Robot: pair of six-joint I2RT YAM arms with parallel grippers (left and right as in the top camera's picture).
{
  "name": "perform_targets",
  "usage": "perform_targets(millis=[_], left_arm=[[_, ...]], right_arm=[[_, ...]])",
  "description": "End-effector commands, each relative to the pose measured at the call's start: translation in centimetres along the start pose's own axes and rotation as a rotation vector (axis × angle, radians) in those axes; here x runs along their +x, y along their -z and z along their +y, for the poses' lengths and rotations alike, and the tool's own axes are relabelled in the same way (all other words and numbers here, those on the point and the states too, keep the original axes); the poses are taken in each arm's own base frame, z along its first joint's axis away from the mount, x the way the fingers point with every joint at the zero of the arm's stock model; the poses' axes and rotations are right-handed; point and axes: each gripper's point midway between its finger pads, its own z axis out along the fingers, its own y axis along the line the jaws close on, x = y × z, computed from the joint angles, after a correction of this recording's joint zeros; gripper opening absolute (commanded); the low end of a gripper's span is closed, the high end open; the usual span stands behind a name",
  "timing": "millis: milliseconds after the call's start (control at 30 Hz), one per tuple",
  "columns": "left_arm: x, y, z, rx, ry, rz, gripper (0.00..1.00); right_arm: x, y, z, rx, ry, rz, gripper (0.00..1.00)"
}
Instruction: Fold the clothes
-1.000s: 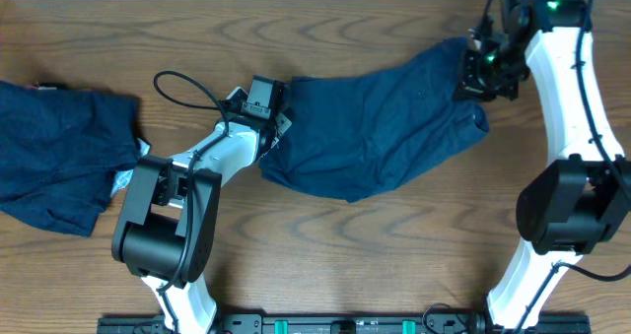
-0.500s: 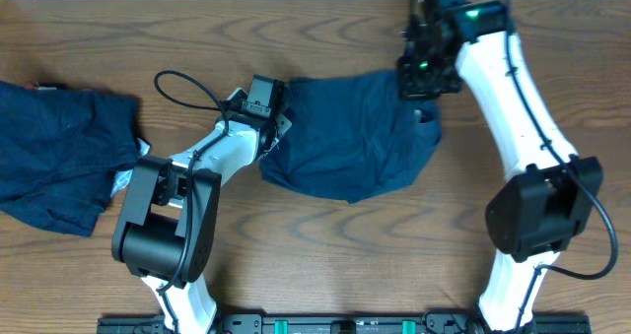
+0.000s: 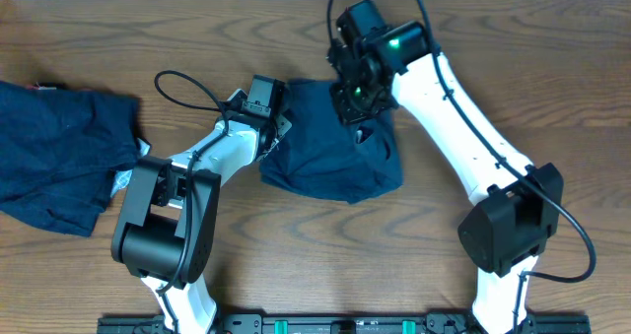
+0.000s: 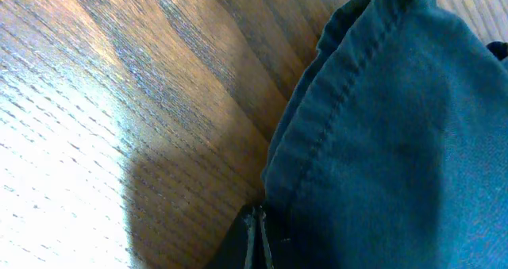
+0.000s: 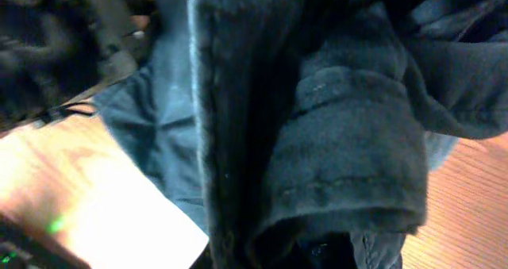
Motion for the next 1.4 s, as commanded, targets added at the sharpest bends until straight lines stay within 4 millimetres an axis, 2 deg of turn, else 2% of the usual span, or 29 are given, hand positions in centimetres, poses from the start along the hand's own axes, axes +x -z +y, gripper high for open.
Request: perform_targets(millis=[0, 267, 1233, 1267, 1300, 1333, 1367], left_arm=[[5.3, -3.3, 7.4, -0.214, -0.028, 0.173, 0.06], [5.4, -3.3, 7.4, -0.216, -0.027, 0.178, 0.06], [5.8, -3.1, 7.8, -0.231, -0.027, 0.195, 0.06], [5.8, -3.1, 7.8, -0.232, -0.027, 0.196, 0.08], [5.8, -3.1, 7.8, -0.231, -0.026, 0.197, 0.17], [5.8, -3.1, 7.8, -0.23, -0.026, 0.198, 0.37], [5.8, -3.1, 7.8, -0.231, -0.026, 0.197, 0.43]], right_arm=[[-0.2, 0.7, 3.0, -0.068, 0.073, -0.023, 0.01], [-0.4, 0.3, 5.3, -0.08, 0.143, -0.05, 0.01], [-1.9, 0.5, 7.0, -0.126, 0.171, -0.121, 0.01], [-2.0, 0.5, 7.0, -0.126, 0.171, -0.121, 0.01], [-2.0, 0.5, 7.0, -0.126, 0.171, -0.122, 0.01], [-2.0, 0.5, 7.0, -0.126, 0.171, -0.122, 0.01], [-2.0, 0.5, 7.0, -0.126, 0.171, -0.121, 0.01]])
